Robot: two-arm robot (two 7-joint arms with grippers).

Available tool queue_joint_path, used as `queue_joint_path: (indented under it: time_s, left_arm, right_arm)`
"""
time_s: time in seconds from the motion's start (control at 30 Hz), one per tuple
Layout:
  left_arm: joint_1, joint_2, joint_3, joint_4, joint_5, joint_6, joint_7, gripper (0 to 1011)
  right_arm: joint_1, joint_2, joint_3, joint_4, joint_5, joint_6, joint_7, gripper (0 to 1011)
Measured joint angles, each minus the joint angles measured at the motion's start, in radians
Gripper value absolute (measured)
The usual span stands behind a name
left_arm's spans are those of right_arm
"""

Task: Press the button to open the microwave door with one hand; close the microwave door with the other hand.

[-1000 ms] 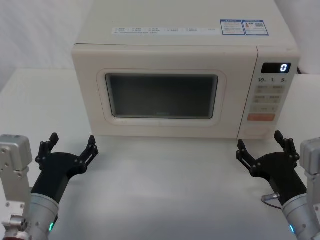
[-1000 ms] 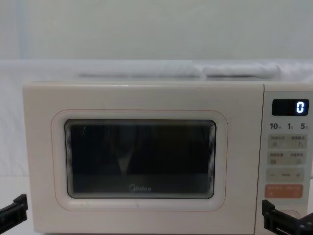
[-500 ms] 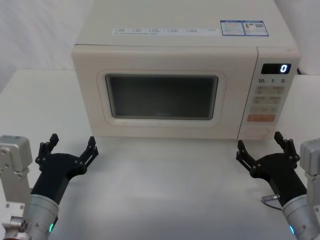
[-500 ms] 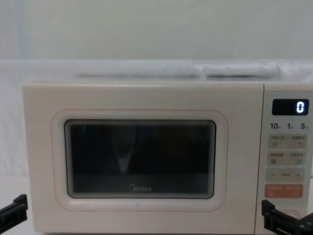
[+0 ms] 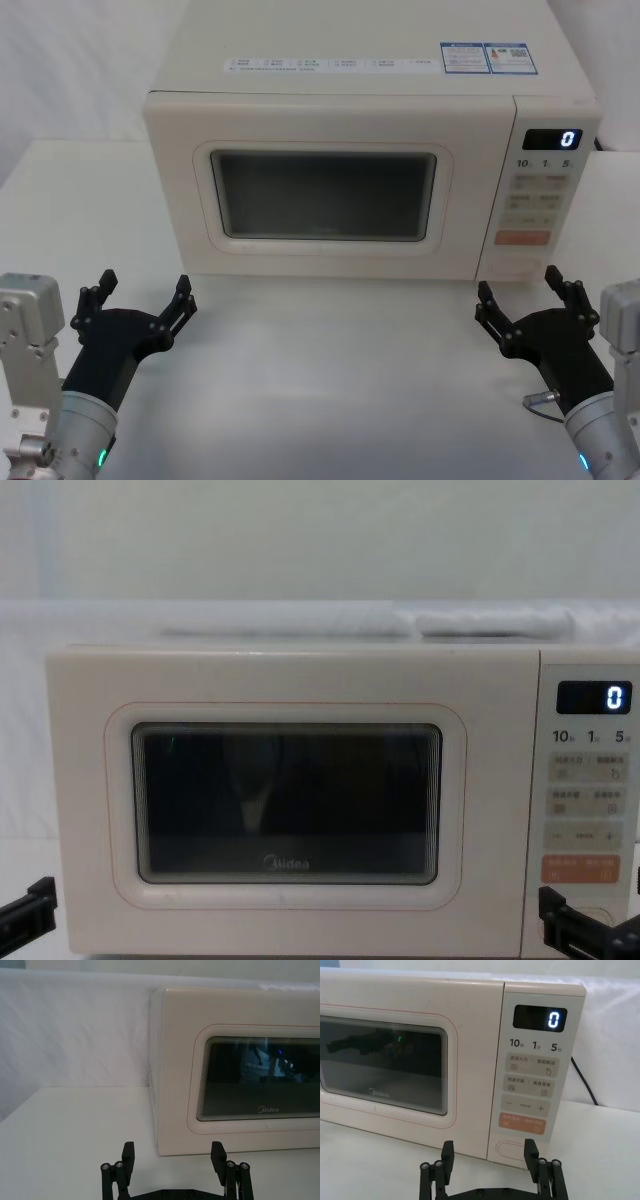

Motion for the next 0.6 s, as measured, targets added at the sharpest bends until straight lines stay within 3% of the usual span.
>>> queue_joint_path:
  time_s: [0.23,0.5,0.53,0.6]
  left_arm:
    - [0.0,0.0,0.0,0.0,0.0,0.0,0.0,1001]
    - [0.0,0.0,0.0,0.0,0.0,0.0,0.0,1001]
    - [0.0,0.0,0.0,0.0,0.0,0.0,0.0,1001]
    - [0.0,0.0,0.0,0.0,0.0,0.0,0.0,1001]
  right_arm:
    - [0.0,0.0,0.0,0.0,0.0,0.0,0.0,756]
    - [0.0,0.0,0.0,0.0,0.0,0.0,0.0,481]
    - [0.0,0.0,0.0,0.0,0.0,0.0,0.0,481]
    - [0.0,0.0,0.0,0.0,0.0,0.0,0.0,371]
